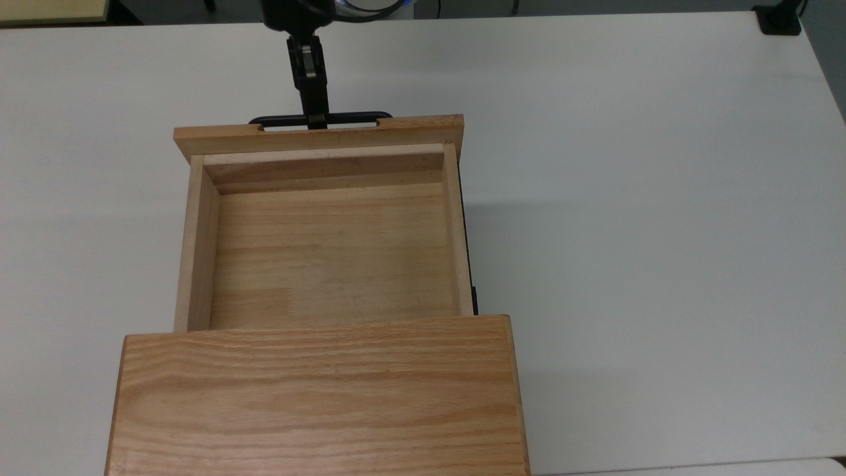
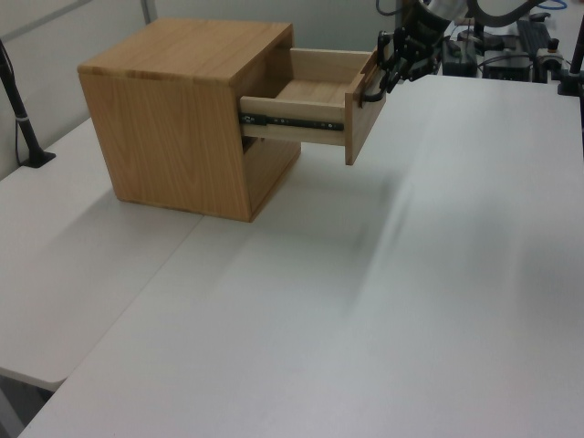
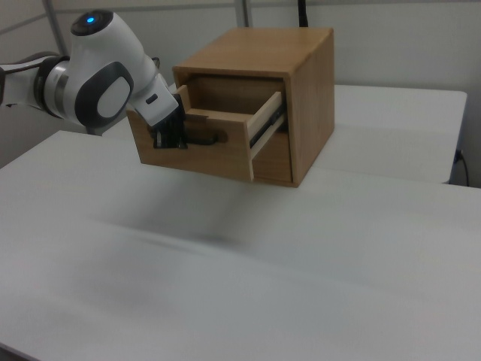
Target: Open the drawer by sliding it
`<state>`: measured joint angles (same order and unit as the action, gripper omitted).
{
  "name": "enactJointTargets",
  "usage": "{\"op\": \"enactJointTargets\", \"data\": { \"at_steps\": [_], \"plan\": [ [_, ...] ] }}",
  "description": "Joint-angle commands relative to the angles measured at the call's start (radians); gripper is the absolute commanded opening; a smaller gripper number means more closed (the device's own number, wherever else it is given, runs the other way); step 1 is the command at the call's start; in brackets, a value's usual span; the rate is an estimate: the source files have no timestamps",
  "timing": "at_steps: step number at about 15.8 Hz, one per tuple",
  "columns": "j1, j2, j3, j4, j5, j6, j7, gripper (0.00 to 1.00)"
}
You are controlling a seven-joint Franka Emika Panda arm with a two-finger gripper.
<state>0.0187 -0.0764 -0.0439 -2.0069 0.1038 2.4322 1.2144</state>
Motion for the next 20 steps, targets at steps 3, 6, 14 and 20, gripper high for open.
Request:
{"op": "enactJointTargets", "data": {
  "at_steps": [3,6,14,20],
  "plan": [
    [-0.039,-0.034,0.041,0.014,0.031,-0.016,-0.044,1.00],
    [-0.049,-0.043,0.041,0.037,0.031,-0.080,-0.047,1.00],
    [-0.123,-0.042,0.170,0.246,-0.045,-0.700,-0.946,1.00],
    [-0.149,0.010,0.177,0.313,-0.151,-0.794,-1.165,1.00]
  ]
}}
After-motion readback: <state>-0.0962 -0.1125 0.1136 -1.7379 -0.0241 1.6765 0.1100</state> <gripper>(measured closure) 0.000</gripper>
